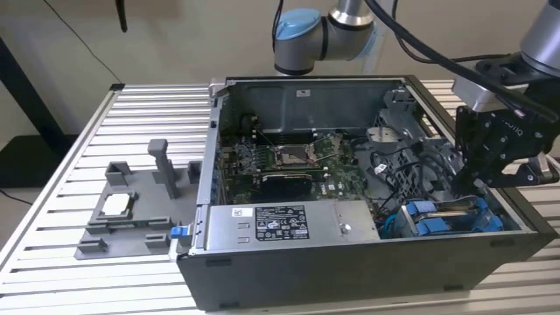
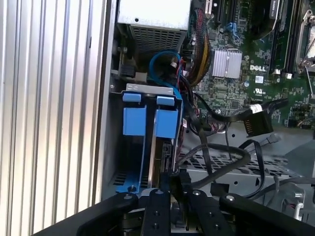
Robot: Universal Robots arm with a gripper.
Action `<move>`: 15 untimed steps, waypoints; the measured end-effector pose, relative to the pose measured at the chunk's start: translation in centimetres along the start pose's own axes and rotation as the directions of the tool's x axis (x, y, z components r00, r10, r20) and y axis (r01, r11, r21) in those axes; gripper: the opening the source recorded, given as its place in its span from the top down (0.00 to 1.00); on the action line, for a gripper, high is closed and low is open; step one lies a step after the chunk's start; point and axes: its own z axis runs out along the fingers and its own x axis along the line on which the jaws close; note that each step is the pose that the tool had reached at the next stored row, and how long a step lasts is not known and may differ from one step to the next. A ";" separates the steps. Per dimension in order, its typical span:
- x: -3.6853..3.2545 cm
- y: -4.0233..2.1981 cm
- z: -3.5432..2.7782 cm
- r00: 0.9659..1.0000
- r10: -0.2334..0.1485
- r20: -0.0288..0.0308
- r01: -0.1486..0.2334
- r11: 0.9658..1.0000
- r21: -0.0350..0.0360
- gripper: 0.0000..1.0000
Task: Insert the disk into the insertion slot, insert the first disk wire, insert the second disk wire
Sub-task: 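Insert the first disk wire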
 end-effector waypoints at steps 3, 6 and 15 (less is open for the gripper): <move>0.12 -0.02 0.22 1.000 0.012 0.001 -0.012 1.000 0.000 0.81; 0.17 -0.03 0.36 1.000 0.027 0.006 -0.027 1.000 0.001 0.81; 0.24 -0.13 0.63 0.999 0.039 0.014 -0.039 0.999 0.002 0.81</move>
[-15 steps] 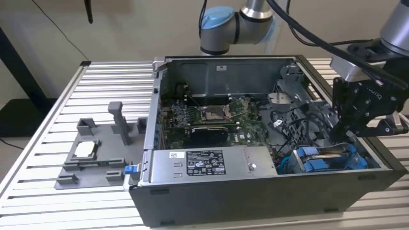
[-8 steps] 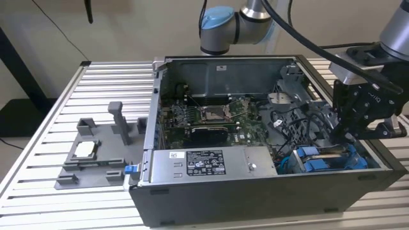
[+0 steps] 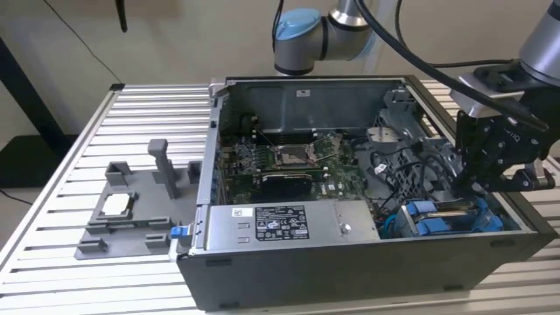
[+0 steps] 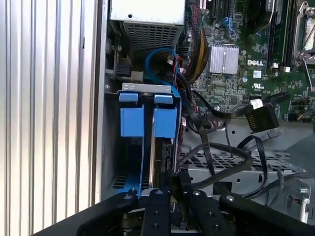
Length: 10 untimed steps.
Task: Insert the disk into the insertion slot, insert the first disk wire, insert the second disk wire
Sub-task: 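Insert the first disk wire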
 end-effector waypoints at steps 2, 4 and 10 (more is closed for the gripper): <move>0.04 -0.10 0.13 1.000 0.000 0.001 0.000 1.000 0.000 0.81; 0.09 -0.17 0.30 1.000 0.000 0.003 0.000 1.000 0.000 0.81; 0.19 -0.41 0.79 1.000 0.009 0.008 -0.009 1.000 0.001 0.81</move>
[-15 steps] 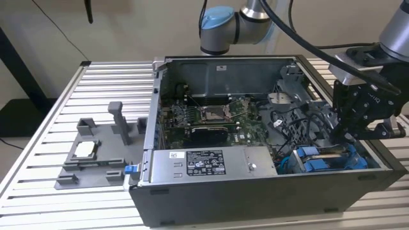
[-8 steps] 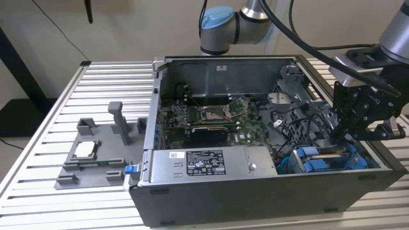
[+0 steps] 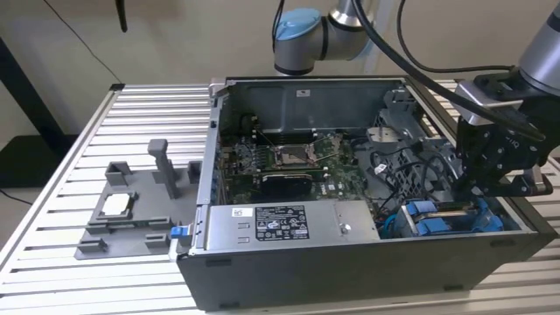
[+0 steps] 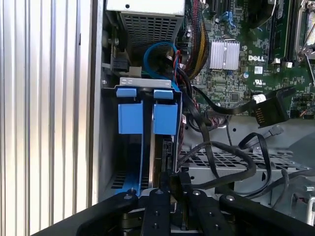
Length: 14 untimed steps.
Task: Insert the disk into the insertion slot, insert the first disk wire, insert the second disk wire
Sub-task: 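Insert the first disk wire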
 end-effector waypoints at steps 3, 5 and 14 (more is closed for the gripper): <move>0.04 -0.11 0.14 1.000 0.002 0.000 -0.002 1.000 0.000 0.81; 0.07 -0.16 0.25 1.000 0.003 0.000 -0.003 1.000 0.000 0.81; 0.21 -0.25 0.63 1.000 0.016 0.000 -0.016 1.000 0.001 0.81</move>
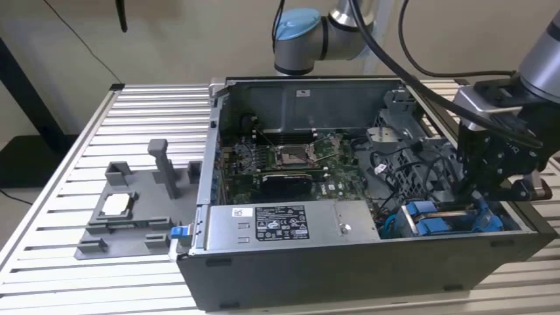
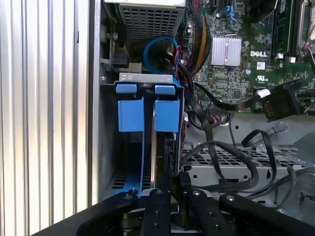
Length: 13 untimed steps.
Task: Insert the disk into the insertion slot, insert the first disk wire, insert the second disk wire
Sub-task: 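Insert the first disk wire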
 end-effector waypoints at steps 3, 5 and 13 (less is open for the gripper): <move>0.01 -0.02 0.13 1.000 0.005 0.000 -0.005 1.000 0.000 0.81; 0.02 -0.03 0.23 1.000 0.008 0.000 -0.008 1.000 0.000 0.81; 0.04 -0.04 0.68 1.000 0.017 0.001 -0.017 1.000 0.001 0.80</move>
